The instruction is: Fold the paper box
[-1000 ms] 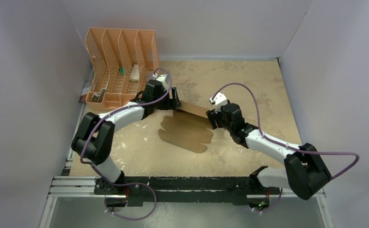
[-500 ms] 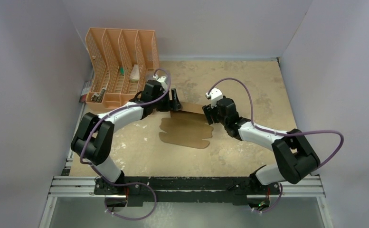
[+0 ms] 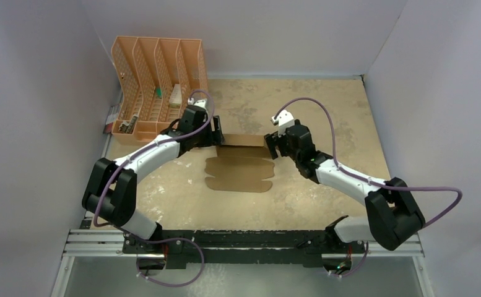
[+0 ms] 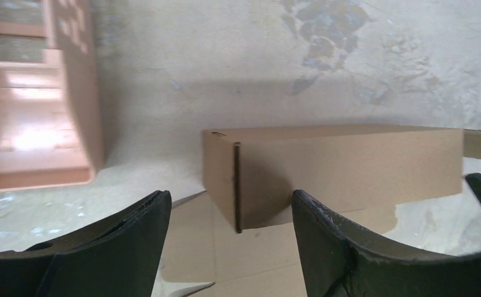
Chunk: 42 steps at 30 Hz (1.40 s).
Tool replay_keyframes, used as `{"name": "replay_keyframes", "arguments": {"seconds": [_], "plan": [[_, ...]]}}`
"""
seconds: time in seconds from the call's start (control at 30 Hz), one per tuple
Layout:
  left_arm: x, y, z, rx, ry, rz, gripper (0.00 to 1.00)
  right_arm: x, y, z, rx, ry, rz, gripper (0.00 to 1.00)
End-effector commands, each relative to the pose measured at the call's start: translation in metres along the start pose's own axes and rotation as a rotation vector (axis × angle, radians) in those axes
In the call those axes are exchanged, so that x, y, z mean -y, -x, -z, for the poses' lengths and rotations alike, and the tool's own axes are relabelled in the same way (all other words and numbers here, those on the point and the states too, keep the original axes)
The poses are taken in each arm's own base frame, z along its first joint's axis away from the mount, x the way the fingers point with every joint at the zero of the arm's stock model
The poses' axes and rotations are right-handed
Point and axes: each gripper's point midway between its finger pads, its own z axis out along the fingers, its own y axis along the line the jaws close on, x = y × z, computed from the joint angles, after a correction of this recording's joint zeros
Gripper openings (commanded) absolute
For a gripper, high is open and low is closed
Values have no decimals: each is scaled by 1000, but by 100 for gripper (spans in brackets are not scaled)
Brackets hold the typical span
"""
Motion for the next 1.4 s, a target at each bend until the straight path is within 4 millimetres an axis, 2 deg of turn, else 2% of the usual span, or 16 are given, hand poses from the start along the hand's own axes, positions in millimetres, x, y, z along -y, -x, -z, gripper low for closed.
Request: {"name": "replay_keyframes", "arguments": {"seconds": [0.0, 0.13, 0.23, 0.37, 0.5, 0.63, 0.97, 1.13, 1.37], "plan": [[-9, 39, 25, 102, 95, -53, 71, 15, 3, 7, -3, -34, -8, 86], [-11, 51, 45, 158, 116, -80, 75, 11, 3, 3, -3, 42, -8, 85], [-1, 56, 63, 211, 99, -99, 75, 8, 2, -6, -22, 78, 9, 83], [38, 46, 87, 276, 58, -183, 74, 7, -5, -20, -60, 110, 5, 77], [78, 17, 93, 280, -46, -209, 70, -3, -9, -27, -113, 178, 4, 60], [102, -6, 88, 288, -118, -229, 68, -13, -8, -21, -158, 235, -16, 43], [148, -49, 58, 308, -184, -430, 68, -22, 2, -1, -179, 274, -127, 14], [156, -69, 43, 313, -202, -510, 68, -34, -3, 5, -238, 317, -201, 4], [146, -86, 17, 292, -145, -578, 69, -41, -1, 10, -285, 350, -252, 0]]}}
